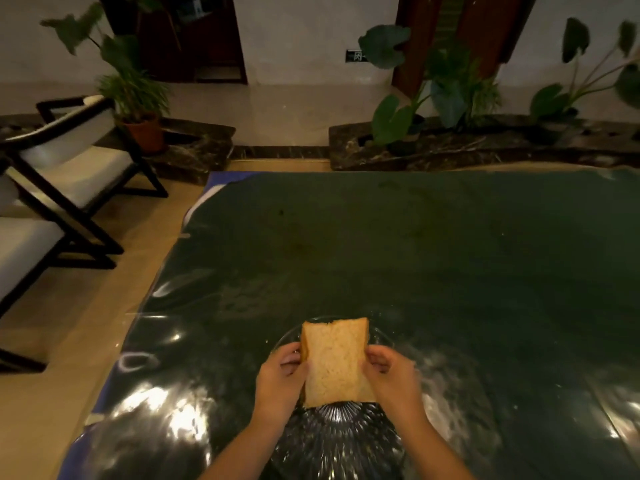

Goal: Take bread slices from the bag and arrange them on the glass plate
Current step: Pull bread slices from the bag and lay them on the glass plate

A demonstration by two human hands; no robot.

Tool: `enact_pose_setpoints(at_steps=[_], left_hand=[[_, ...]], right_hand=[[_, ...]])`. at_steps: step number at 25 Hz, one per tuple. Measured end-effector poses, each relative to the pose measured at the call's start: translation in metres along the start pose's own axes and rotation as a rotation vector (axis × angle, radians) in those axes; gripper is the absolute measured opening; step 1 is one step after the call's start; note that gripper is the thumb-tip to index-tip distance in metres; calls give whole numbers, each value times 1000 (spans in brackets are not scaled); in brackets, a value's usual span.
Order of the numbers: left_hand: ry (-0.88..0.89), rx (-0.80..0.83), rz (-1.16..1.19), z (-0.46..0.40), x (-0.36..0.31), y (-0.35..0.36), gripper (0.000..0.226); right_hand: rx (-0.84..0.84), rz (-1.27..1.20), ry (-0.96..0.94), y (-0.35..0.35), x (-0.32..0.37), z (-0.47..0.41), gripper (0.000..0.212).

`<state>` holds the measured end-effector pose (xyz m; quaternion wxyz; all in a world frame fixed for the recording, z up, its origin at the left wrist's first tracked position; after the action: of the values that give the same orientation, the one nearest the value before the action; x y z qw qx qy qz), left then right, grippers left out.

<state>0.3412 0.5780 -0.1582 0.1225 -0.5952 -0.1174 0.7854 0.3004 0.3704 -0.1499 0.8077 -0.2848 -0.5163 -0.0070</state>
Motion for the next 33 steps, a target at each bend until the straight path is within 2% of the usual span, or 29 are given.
enact_pose_setpoints(at_steps=[6,13,17,23,27,30,33], left_hand=[[112,-40,-31,-13,-9,0,36],[162,-44,-15,-24,-13,10,36],[278,-108,-157,-25,-24,5,29],[414,-131,-275,-13,-38,8,24],[366,-156,-212,-7,-37,10,22],[222,-99,-58,-11,-28,12,24],[169,-99,-61,-11,-24,7,22]], right_hand=[[-48,24,-92,4,14,-9,24],[-107,90,-93,2,14,-26,23],[-101,125,-96,4,14,-31,22],[-198,178,-192,4,23,-19,25],[-178,103,-209,9,30,-9,25],[-115,-11,-152,11,26,-6,20],[-74,-180,-81,11,17,1,18]])
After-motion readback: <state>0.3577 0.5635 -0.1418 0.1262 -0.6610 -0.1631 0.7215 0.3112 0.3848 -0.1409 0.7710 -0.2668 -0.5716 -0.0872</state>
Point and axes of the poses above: each hand's wrist, its own z-axis away from the middle knuckle, its own y-axis out of the palm, x = y × z, the point moved 8 cm from there along -z, towards the middle knuckle, and after that the axes turned 6 degrees about y, right-handed, at the moved point
